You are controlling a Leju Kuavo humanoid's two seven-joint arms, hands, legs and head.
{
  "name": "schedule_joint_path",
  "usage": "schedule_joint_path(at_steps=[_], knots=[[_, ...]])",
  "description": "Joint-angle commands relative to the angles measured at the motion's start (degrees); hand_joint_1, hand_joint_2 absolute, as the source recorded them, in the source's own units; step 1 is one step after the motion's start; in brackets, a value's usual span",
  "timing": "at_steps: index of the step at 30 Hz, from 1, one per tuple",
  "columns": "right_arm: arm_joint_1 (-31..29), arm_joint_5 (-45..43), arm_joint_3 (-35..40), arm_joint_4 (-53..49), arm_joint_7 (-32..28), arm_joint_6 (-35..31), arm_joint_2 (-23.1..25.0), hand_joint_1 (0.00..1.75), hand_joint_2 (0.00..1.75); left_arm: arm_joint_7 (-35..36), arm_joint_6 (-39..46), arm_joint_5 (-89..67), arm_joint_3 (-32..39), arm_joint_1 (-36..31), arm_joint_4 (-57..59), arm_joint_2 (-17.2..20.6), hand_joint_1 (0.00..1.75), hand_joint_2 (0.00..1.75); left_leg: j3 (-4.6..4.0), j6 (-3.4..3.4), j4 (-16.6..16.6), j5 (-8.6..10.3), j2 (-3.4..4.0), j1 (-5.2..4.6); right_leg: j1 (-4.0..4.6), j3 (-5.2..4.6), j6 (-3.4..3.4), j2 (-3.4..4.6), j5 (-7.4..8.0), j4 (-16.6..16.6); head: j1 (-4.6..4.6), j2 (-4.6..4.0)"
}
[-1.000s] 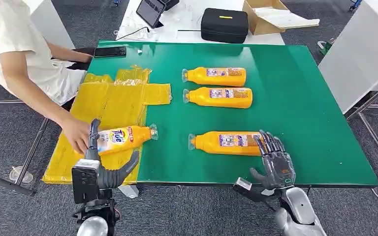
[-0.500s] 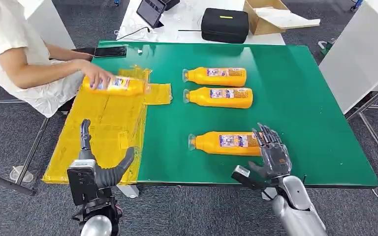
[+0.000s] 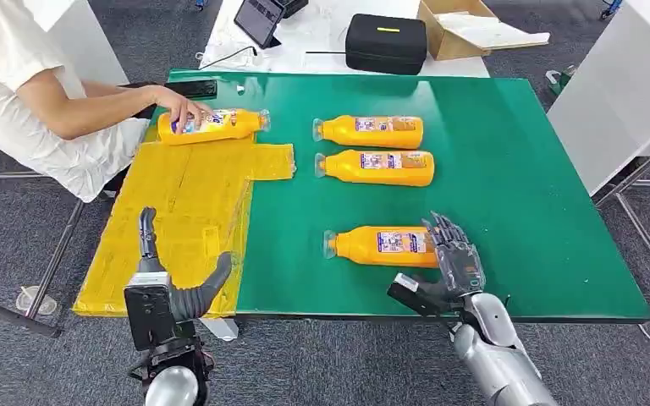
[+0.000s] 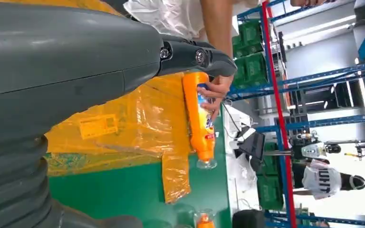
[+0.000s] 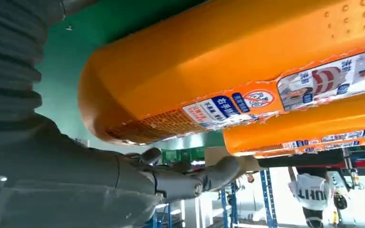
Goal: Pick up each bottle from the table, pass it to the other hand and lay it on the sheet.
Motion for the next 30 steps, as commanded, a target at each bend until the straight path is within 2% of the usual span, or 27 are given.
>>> schedule_joint_path(at_steps=[1, 4, 9, 12, 20, 23, 28, 30], knots=[[-4.2, 0.6, 1.0, 10.8, 4.9, 4.0, 0.9, 0.0, 1.75, 0.6, 1.1, -0.7, 1.0, -2.1, 4.5, 0.0, 0.0, 1.75, 0.19, 0.01, -0.1, -0.02, 0.04, 0.0, 0.03, 0.19, -0.07, -0.02, -0.02, -0.1, 0.0, 0.0], [-6.2, 0.8, 0.4, 13.1, 6.9, 6.1, 0.4, 0.0, 1.75, 1.0, 0.7, -0.5, 0.5, -2.2, 3.7, 0.8, 0.0, 1.75, 0.55, 0.04, -0.1, -0.13, 0.16, 0.01, 0.06, 0.53, -0.19, 0.02, -0.1, -0.1, 0.0, 0.0], [-9.4, 3.1, 0.8, 14.0, 11.2, 9.6, 0.1, 0.0, 1.75, 3.8, -0.7, -2.6, -0.8, -2.4, 2.3, 1.6, 0.0, 1.75, 0.46, 0.04, 0.0, 0.02, 0.2, -0.01, 0.01, 0.36, -0.14, -0.04, 0.05, -0.1, 0.02, 0.0], [-11.4, 4.3, 1.3, 13.8, 13.7, 14.2, -0.1, 0.0, 1.75, 6.3, -2.3, -4.9, -1.4, -2.7, 1.6, 1.9, 0.0, 1.75, 0.52, 0.11, 0.0, 0.04, 0.34, -0.05, -0.01, 0.4, -0.2, 0.06, 0.12, 0.0, 0.0, 0.02], [-11.4, 4.4, 1.4, 13.7, 13.9, 14.3, -0.2, 0.0, 1.75, 6.4, -2.4, -4.9, -1.4, -2.8, 1.6, 1.9, 0.0, 1.75, 0.57, 0.17, -0.1, 0.24, 0.19, -0.01, 0.05, 0.51, -0.2, -0.13, 0.24, -0.1, 0.0, 0.0], [-12.7, 4.2, 1.1, 14.5, 16.1, 18.6, 0.0, 0.0, 1.75, 7.2, -3.3, -5.5, -1.6, -3.3, 1.6, 2.0, 0.0, 1.75, 0.48, 0.13, 0.0, 0.25, 0.22, -0.02, 0.02, 0.43, -0.11, -0.02, 0.3, -0.1, 0.0, 0.0], [-14.8, 3.0, 1.8, 15.7, 16.4, 26.6, -0.8, 0.0, 1.75, 9.1, -5.9, -5.6, -2.4, -4.6, 2.1, 2.3, 0.0, 1.75, 0.49, 0.14, 0.0, 0.27, 0.22, -0.02, 0.02, 0.42, -0.11, -0.05, 0.31, -0.1, 0.0, 0.0], [-15.2, 0.9, 1.3, 16.5, 13.7, 29.6, -1.2, 0.0, 1.75, 9.1, -6.2, -5.6, -2.9, -5.1, 2.8, 2.2, 0.0, 1.75, 0.51, 0.16, 0.0, 0.29, 0.21, -0.03, 0.01, 0.44, -0.15, -0.07, 0.33, -0.1, 0.0, 0.0]])
